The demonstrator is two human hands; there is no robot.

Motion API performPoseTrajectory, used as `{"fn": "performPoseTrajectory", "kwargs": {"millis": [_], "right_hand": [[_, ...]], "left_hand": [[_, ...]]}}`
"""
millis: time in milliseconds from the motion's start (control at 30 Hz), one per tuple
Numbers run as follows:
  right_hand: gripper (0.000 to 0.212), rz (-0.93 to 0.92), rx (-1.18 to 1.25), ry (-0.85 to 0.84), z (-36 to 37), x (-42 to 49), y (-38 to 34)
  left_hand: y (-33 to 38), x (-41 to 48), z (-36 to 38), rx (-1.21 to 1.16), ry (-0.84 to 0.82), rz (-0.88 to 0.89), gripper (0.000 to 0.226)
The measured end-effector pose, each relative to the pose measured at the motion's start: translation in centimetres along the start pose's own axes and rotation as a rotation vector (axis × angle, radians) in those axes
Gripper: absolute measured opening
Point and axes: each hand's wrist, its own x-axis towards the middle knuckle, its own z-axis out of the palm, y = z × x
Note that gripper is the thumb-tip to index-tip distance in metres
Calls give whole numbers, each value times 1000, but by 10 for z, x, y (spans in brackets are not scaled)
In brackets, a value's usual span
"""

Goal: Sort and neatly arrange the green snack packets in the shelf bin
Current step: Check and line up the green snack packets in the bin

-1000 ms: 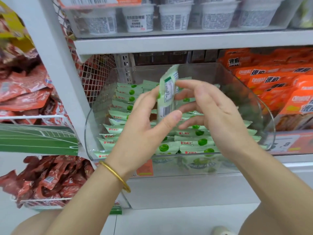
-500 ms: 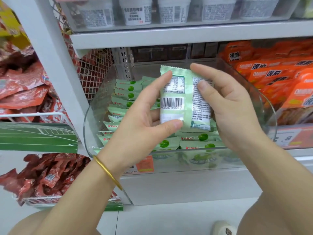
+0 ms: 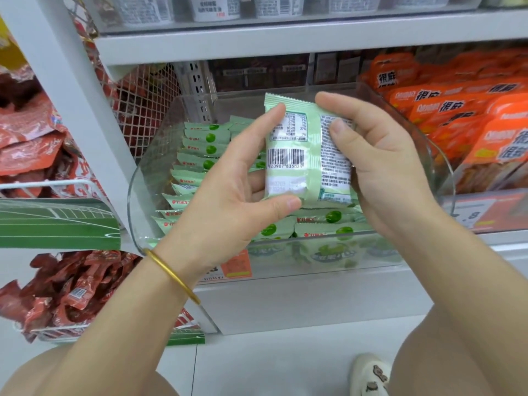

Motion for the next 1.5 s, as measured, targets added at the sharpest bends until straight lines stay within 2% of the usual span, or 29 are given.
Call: {"fn": "performPoseTrajectory", "kwargs": {"millis": [100,233,300,400,533,633,667,733,800,867,967,1067,1133,1300,1500], "right_hand": [[26,-8,-32,27,-1,-1,-1],[27,28,-77,24,-3,-2,-3],[28,73,-66,-11,-2,-4,-8],[33,95,-9,-87,1,-9,-14],[38,139,67,-181,5,-12,-16],[35,195,133,-223,6,-11,-17],[34,167,86,-198,7,-11,-16],[38,15,-202,-81,6,-10,-14],[39,-102,-431,-47,5,-7,-12],[35,-95,-374,-119,6,-7,-12],[23,-45,-217,-146,12,-8,-12],[24,-75,-220,-135,15,-11,-15],[25,-69,-204,-156,13,-12,-16],[20,-36,-362,-257,10,-13,-9],[21,-14,-422,-337,6,-14,-8]], "left_hand": [[-5,-1,1,101,59,-6,73],[-9,-1,-1,618,231,45,59],[-8,0,-1,701,261,25,57],[-3,0,-4,584,244,-87,53],[0,-1,-6,735,161,-86,70],[1,0,-6,718,148,-41,46],[2,-1,-8,691,160,-33,41],[6,-3,-14,602,158,-55,42],[8,-5,-20,435,119,-92,39],[8,-8,-24,315,71,-113,37],[7,-11,-34,302,60,-131,39],[9,-14,-43,301,67,-148,43],[11,-17,-47,267,105,-139,37],[6,-20,-51,311,174,-162,53],[8,-20,-43,386,187,-167,31]]}}
